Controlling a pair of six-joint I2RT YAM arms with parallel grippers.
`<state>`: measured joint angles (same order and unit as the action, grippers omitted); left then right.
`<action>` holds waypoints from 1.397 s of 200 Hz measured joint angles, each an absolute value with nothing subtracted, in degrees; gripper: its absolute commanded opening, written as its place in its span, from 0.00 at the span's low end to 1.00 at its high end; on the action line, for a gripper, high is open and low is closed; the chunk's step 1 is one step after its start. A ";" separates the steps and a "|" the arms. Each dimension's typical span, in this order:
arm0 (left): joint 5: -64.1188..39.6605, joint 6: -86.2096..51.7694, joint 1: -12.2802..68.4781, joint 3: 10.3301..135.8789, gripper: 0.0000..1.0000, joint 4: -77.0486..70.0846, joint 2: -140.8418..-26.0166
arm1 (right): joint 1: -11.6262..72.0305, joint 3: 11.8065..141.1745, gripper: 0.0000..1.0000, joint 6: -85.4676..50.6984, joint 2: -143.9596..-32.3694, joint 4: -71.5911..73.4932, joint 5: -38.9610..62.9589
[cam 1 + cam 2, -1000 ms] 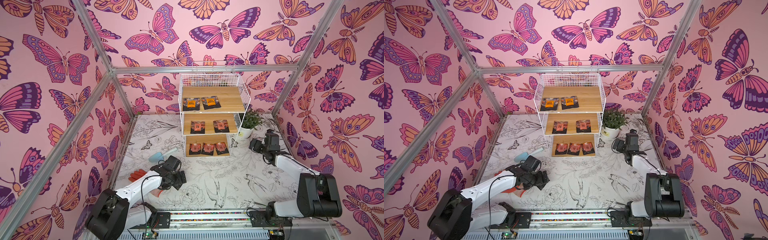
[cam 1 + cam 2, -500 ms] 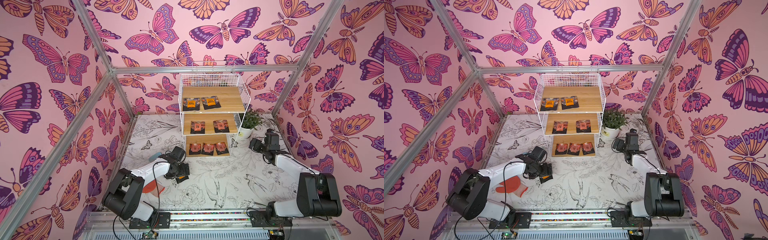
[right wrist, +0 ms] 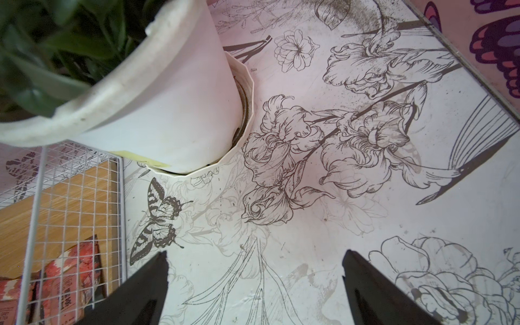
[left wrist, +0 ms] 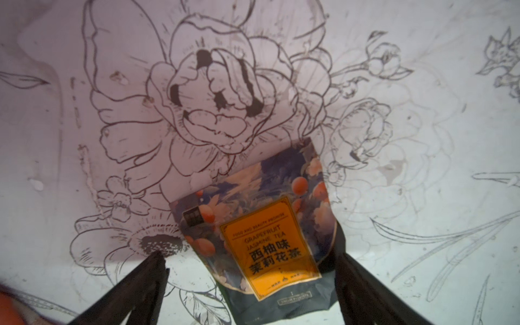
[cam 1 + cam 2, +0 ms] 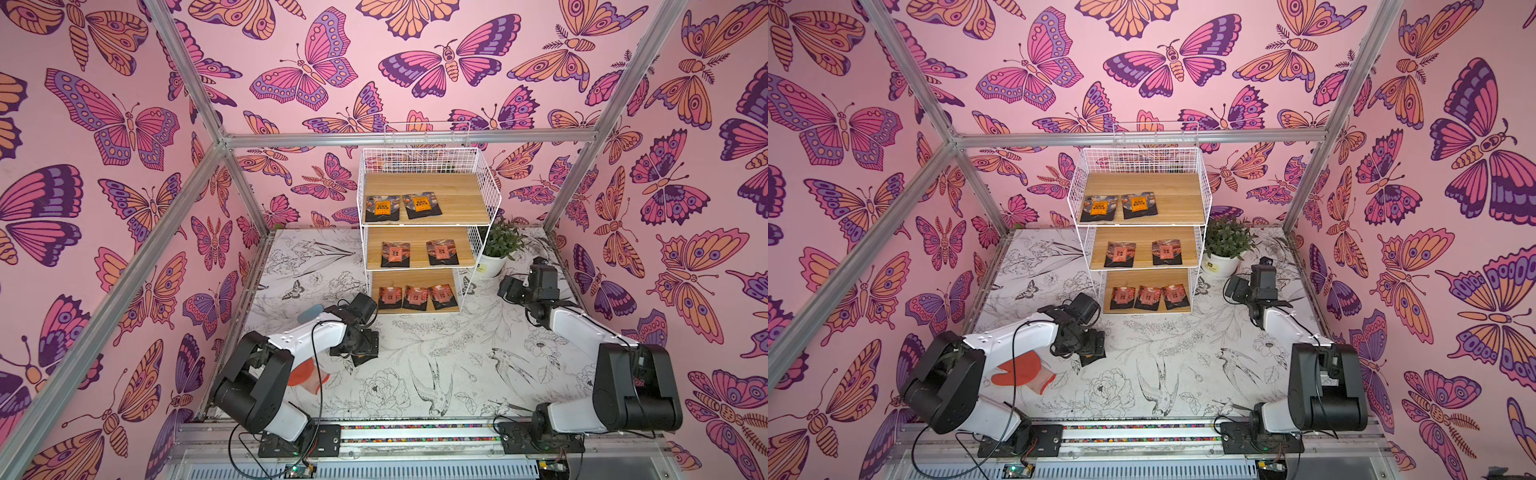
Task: Remove the tea bags from the shelf
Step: Place the tea bag at the center of the board.
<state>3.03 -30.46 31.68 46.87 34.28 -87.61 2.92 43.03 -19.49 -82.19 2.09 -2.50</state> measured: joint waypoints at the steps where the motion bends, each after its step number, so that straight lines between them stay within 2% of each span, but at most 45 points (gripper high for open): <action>1: 3.09 -30.46 31.77 46.92 0.97 34.33 -87.68 | 2.92 43.03 0.99 -19.51 -82.19 2.09 -2.50; 88: 6.55 -30.72 35.92 49.36 0.97 36.58 -91.13 | 2.92 43.46 0.99 -19.49 -82.61 2.09 -2.50; 185: 9.06 -30.68 36.07 49.36 0.95 39.40 -90.63 | 2.92 43.46 0.99 -19.49 -82.61 2.09 -2.50; 279: 8.54 -30.70 35.59 47.75 0.96 41.78 -85.52 | 3.05 43.44 0.99 -19.33 -82.21 2.04 -3.03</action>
<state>8.54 -30.70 35.59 47.75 41.78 -85.52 3.05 43.44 -19.33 -82.21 2.04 -3.03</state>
